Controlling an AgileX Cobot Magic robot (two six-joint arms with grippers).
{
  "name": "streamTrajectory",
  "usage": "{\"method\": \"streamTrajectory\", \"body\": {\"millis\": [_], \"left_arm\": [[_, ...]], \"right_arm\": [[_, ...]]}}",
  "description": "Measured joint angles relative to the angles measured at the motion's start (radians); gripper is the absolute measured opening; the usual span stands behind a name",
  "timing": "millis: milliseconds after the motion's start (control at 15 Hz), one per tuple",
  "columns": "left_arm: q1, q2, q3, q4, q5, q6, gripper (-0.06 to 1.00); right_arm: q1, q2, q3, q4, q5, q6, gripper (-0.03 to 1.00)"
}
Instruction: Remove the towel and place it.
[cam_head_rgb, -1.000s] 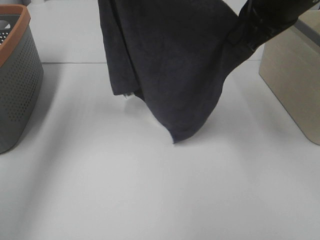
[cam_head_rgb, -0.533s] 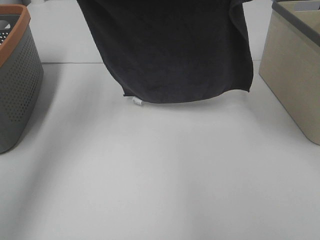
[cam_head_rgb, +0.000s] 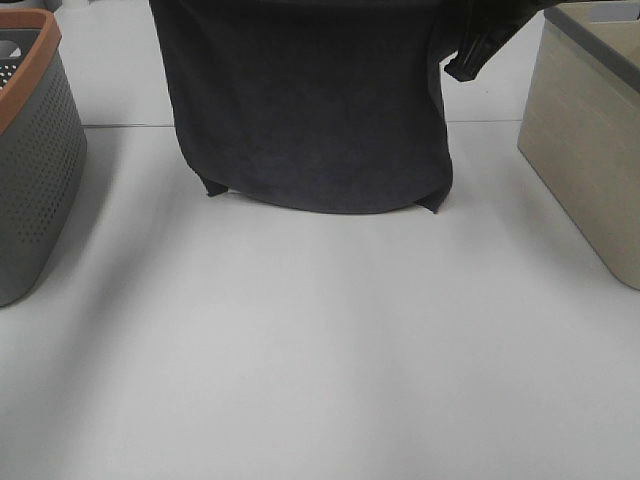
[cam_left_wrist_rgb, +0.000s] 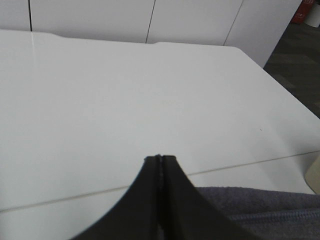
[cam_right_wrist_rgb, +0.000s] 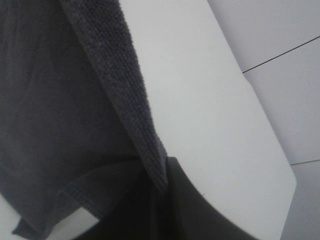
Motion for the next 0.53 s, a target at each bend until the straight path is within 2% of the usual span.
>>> {"method": "streamTrajectory", "body": {"millis": [67,133,400,533], "left_arm": [[0.001,0.040,-0.060,-0.007,0.011,0.046,0.00],[0.002,0.125,-0.178,-0.010,0.035,0.117,0.00],[0.002,0.232,-0.393,-0.013,0.075,0.195,0.00],[-0.001,0.235,-0.428,-0.013,0.085,0.216,0.00]], "right_arm": [[0.000,0.031,-0.025,-0.001,-0.033,-0.025,0.02],[-0.001,0.109,-0.131,-0.003,-0.050,-0.040,0.02],[-0.039,0.240,-0.368,-0.004,-0.062,-0.058,0.02],[-0.056,0.258,-0.411,-0.004,-0.064,-0.058,0.02]]}}
